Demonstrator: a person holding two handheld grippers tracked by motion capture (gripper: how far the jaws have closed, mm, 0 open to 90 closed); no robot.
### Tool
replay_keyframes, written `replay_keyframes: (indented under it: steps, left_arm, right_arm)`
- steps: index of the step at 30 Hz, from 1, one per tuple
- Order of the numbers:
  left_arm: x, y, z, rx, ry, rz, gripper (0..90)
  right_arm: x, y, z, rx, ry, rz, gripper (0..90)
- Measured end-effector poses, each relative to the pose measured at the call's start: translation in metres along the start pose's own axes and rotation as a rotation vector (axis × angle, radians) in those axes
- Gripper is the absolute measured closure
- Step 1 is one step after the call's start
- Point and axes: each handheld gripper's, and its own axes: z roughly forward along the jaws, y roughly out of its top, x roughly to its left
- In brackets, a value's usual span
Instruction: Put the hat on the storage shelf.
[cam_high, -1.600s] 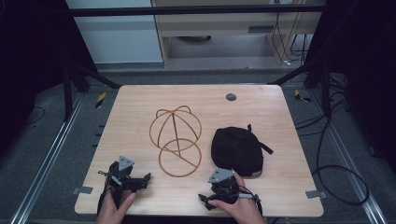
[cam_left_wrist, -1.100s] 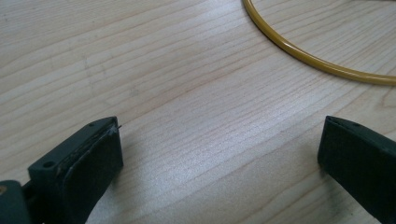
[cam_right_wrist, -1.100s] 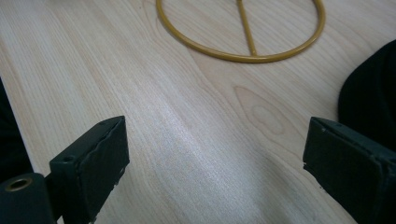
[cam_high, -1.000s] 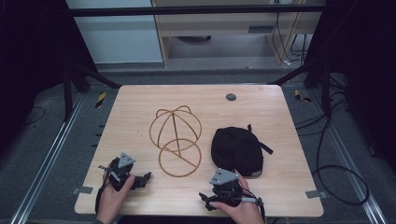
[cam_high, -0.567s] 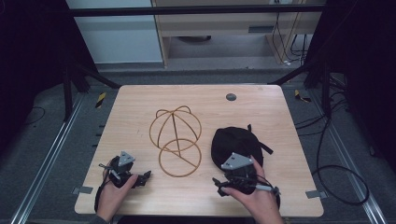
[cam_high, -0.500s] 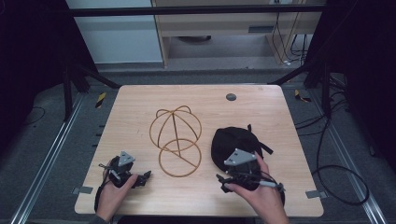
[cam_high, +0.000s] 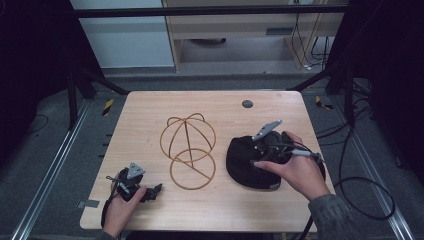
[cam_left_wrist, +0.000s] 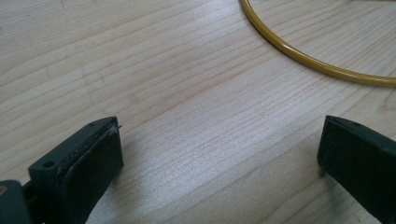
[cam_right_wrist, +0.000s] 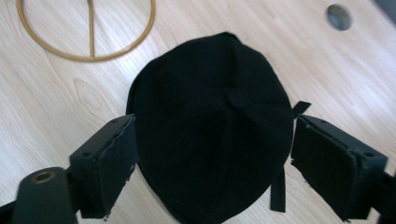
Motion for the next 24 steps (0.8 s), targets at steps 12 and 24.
replay_keyframes:
  steps: [12, 24]
  left_arm:
    - [-0.003, 0.001, 0.001, -0.001, -0.008, 0.008, 0.0]
    - [-0.005, 0.001, 0.001, -0.001, -0.019, 0.016, 0.0]
  right_arm:
    - [-0.025, 0.026, 0.044, 0.157, 0.100, 0.005, 16.9]
    - [-0.025, 0.029, 0.070, 0.239, 0.133, -0.019, 39.8]
